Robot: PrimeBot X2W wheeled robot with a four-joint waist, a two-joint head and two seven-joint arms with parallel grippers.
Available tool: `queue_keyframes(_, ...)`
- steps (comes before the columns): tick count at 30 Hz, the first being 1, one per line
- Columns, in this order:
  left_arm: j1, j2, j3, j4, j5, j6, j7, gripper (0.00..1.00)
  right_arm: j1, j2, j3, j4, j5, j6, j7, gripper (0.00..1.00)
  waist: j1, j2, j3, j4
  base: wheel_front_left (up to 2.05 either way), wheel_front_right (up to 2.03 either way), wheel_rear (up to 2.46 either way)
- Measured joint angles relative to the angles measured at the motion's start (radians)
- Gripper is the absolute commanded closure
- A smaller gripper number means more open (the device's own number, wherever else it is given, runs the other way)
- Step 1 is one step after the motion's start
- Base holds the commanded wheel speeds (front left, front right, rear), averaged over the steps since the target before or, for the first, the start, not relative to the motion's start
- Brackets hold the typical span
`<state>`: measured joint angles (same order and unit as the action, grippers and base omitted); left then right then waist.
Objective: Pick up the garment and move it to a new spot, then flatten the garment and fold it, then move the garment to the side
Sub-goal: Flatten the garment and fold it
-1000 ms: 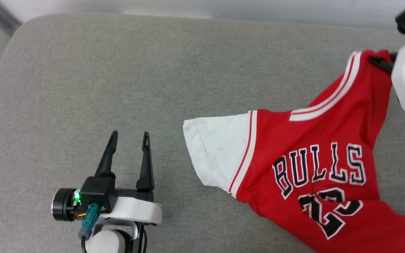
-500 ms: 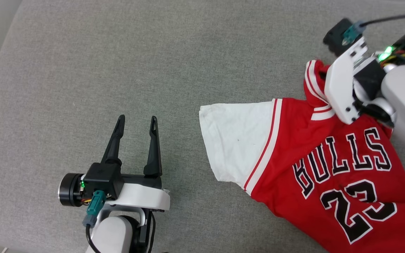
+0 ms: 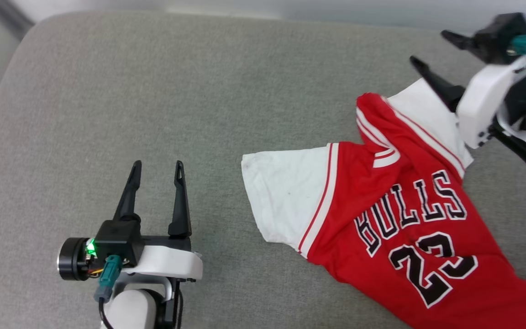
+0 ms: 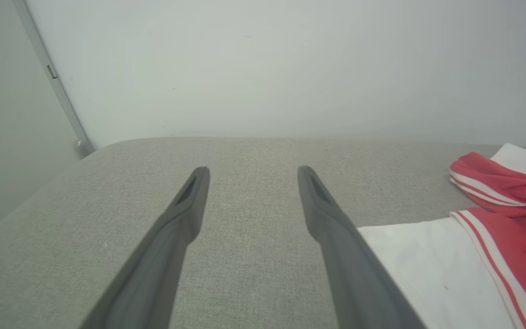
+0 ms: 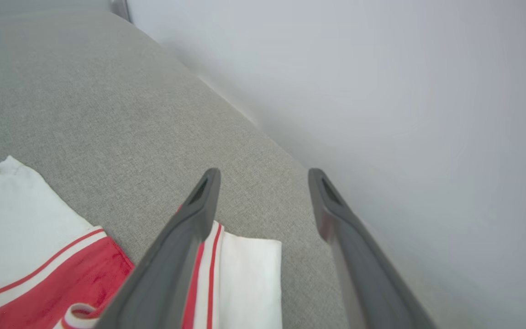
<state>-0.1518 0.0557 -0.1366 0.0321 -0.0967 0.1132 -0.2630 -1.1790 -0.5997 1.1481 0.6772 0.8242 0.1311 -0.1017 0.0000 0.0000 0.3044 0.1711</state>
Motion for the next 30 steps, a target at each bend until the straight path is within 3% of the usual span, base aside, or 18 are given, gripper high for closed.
queue_keyframes(2, 0.001, 0.007, 0.012, -0.006, 0.008, -0.007, 0.000, 0.00, 0.029, -0.027, -0.037, -0.008, -0.011, 0.000, -0.074, 0.00, 0.0000, 0.0000, -0.023, -0.014, 0.00, 0.00, 0.00)
queue_keyframes(3, -0.006, 0.026, 0.031, -0.013, 0.014, -0.020, 0.000, 0.00, 0.079, -0.059, -0.129, -0.025, -0.040, 0.000, -0.141, 0.00, 0.0000, 0.0000, -0.051, -0.038, 0.00, 0.00, 0.00)
queue_keyframes(6, -0.042, 0.047, 0.050, -0.015, 0.012, -0.045, 0.000, 0.00, 0.151, -0.082, -0.253, -0.061, -0.100, 0.000, -0.159, 0.00, 0.0000, 0.0000, -0.073, -0.064, 0.00, 0.00, 0.00)
queue_keyframes(9, -0.091, 0.080, 0.055, 0.008, 0.011, -0.077, 0.000, 0.00, 0.262, -0.085, -0.444, -0.164, -0.187, 0.000, -0.161, 0.00, 0.0000, 0.0000, -0.088, -0.091, 0.00, 0.00, 0.00)
queue_keyframes(10, -0.159, 0.119, 0.047, 0.045, 0.011, -0.117, 0.023, 0.00, 0.417, -0.054, -0.645, -0.280, -0.288, 0.000, -0.162, 0.00, 0.0000, 0.0000, -0.101, -0.115, 0.00, 0.00, 0.00)
queue_keyframes(15, -0.296, 0.184, 0.017, 0.095, -0.004, -0.191, 0.174, 0.00, 0.680, 0.044, -0.895, -0.463, -0.441, 0.000, -0.162, 0.00, 0.0000, 0.0000, -0.117, -0.148, 0.00, 0.00, 0.00)
queue_keyframes(18, -0.365, 0.222, -0.026, 0.128, -0.033, -0.225, 0.335, 0.00, 0.800, 0.098, -0.978, -0.550, -0.503, 0.000, -0.159, 0.00, 0.0000, 0.0000, -0.122, -0.165, 0.00, 0.00, 0.00)
queue_keyframes(22, -0.462, 0.285, -0.104, 0.153, -0.124, -0.238, 0.566, 0.00, 0.895, 0.154, -1.048, -0.662, -0.558, 0.000, -0.130, 0.00, -0.0001, 0.0000, -0.117, -0.187, 0.00, 0.00, 0.00)
queue_keyframes(30, -0.624, 0.428, -0.336, 0.143, -0.453, -0.242, 1.004, 0.00, 0.956, 0.203, -1.084, -0.789, -0.611, 0.000, -0.073, 0.00, 0.0000, 0.0001, -0.078, -0.225, 0.00, 0.00, 0.00)
